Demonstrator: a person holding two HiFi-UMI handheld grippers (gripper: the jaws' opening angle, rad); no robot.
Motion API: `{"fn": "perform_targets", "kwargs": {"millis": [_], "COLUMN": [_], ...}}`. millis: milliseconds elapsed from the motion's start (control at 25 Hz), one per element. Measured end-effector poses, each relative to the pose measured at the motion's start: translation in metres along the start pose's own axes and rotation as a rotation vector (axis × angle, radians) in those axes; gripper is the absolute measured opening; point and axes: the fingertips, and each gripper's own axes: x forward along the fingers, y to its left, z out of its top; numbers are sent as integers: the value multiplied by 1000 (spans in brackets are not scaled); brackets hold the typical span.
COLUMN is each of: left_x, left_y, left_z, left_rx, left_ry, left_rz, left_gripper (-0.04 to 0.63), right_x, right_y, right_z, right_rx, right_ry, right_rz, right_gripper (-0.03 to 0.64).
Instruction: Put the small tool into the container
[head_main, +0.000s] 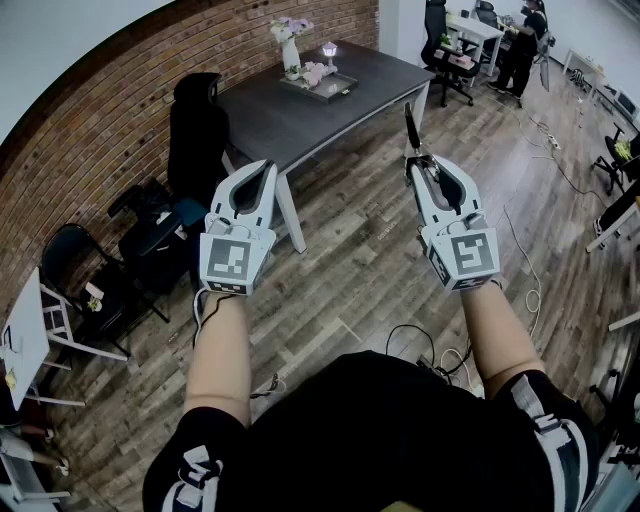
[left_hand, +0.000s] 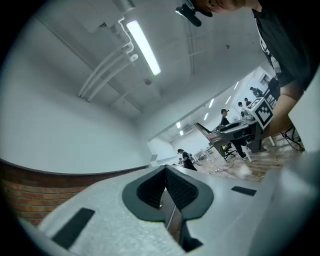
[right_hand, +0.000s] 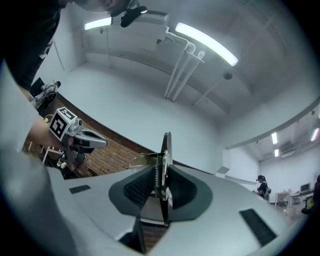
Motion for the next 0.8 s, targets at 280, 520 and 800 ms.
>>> {"fn": "perform_targets", "kwargs": {"millis": [280, 520, 800], "left_x": [-2, -8, -30], "left_y": [3, 19, 34], "left_z": [-1, -4, -11], "left_rx": [1, 2, 13], "left_ry": [3, 2, -8], "left_rz": [0, 6, 4], "left_gripper": [8, 8, 8], "right_x": [3, 13, 12], "right_y": [-1, 7, 21], "right_z": [-7, -6, -5], "right_rx": [-26, -24, -16], "right_ry": [2, 1, 6], "right_rz": [-3, -11, -43], "right_gripper": [81, 81, 81]}}
